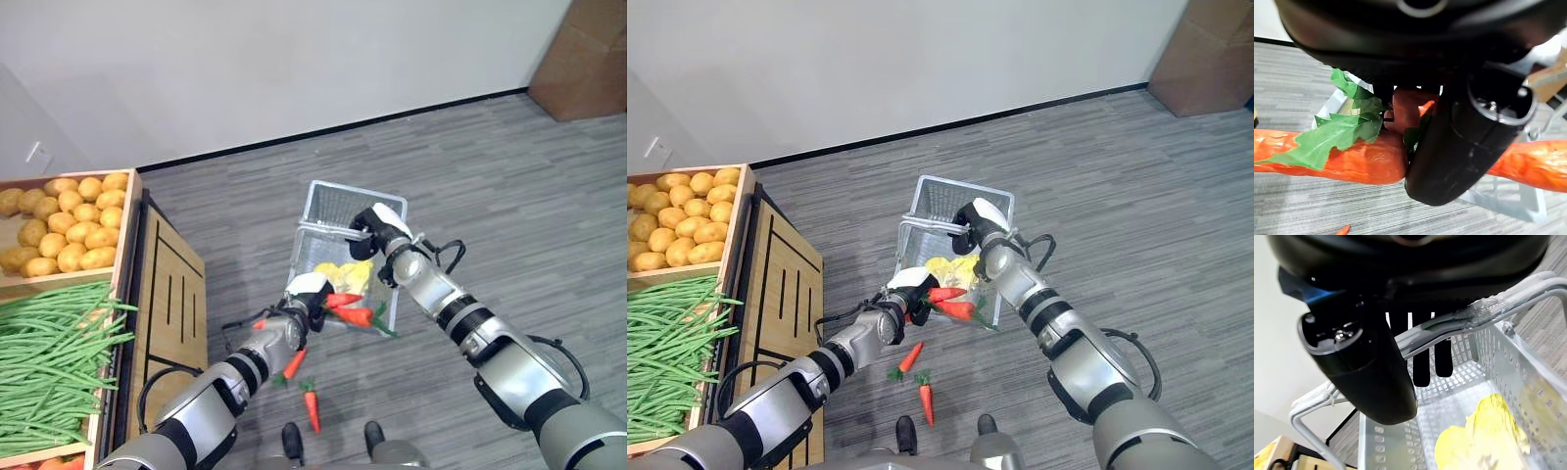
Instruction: Get the vegetables into the basket
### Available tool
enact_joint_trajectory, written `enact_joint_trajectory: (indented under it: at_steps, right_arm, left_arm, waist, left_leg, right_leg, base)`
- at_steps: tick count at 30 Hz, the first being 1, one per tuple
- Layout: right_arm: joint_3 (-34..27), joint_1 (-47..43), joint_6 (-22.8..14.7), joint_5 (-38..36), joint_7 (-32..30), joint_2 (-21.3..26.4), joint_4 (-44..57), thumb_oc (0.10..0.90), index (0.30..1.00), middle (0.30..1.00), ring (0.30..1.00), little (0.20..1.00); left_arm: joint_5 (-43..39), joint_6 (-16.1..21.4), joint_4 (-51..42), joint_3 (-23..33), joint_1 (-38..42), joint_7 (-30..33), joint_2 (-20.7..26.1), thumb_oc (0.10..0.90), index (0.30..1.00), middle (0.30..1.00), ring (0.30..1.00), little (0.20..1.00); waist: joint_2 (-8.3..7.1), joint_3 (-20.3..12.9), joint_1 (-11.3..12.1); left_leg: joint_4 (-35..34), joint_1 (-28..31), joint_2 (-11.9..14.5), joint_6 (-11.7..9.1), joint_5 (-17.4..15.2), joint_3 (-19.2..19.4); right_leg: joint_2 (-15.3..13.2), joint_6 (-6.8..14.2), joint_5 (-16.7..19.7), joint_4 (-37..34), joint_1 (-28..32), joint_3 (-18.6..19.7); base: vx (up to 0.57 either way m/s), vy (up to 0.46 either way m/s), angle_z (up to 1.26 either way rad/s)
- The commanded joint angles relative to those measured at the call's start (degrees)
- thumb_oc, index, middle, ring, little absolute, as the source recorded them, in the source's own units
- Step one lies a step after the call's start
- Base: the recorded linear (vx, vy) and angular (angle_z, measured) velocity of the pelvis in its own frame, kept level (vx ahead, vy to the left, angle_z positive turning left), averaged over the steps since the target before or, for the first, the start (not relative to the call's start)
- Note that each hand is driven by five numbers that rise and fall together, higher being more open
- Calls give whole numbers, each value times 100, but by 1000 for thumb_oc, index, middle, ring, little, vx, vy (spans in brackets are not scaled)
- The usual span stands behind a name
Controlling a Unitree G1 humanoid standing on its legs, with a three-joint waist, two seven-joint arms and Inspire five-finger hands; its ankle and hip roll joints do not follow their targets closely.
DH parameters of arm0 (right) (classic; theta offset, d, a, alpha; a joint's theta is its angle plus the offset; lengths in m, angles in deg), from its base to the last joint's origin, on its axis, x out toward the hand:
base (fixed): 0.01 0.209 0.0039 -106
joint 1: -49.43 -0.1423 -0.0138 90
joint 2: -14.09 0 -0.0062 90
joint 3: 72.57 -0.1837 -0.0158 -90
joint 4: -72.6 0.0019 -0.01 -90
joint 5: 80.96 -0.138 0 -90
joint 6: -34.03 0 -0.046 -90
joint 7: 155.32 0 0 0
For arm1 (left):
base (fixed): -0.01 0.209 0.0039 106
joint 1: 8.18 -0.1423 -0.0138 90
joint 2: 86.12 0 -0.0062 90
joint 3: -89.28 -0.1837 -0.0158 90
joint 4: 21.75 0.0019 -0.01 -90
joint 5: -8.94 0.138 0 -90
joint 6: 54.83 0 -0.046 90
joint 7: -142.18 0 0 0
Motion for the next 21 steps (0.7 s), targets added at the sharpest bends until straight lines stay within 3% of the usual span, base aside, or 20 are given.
enact_joint_trajectory:
  at_steps: [1,8,21]
  right_arm:
    - [-297,-874,-644,190,-424,-237,771,400,300,300,300,300]
    - [-130,-263,-560,458,-104,-328,957,400,300,300,300,300]
    - [-38,228,-535,587,101,-455,1007,400,300,300,300,300]
  left_arm:
    - [351,79,542,-205,747,181,-192,400,300,300,300,300]
    - [474,101,-43,-137,892,47,48,400,300,300,300,300]
    - [547,162,-906,-160,919,-106,-29,400,300,300,300,300]
  waist:
    - [-210,-330,81]
    - [-70,-256,69]
    - [49,-152,63]
  left_leg:
    - [13,608,63,-259,-699,-17]
    - [13,566,56,-265,-685,38]
    - [13,514,25,-270,-661,-8]
  right_leg:
    - [-238,228,-174,203,-106,-236]
    - [-267,250,-131,164,-157,-234]
    - [-292,253,-97,111,-150,-289]
  base:
    - [-18,-15,-8]
    - [-8,-5,-8]
    - [0,0,0]
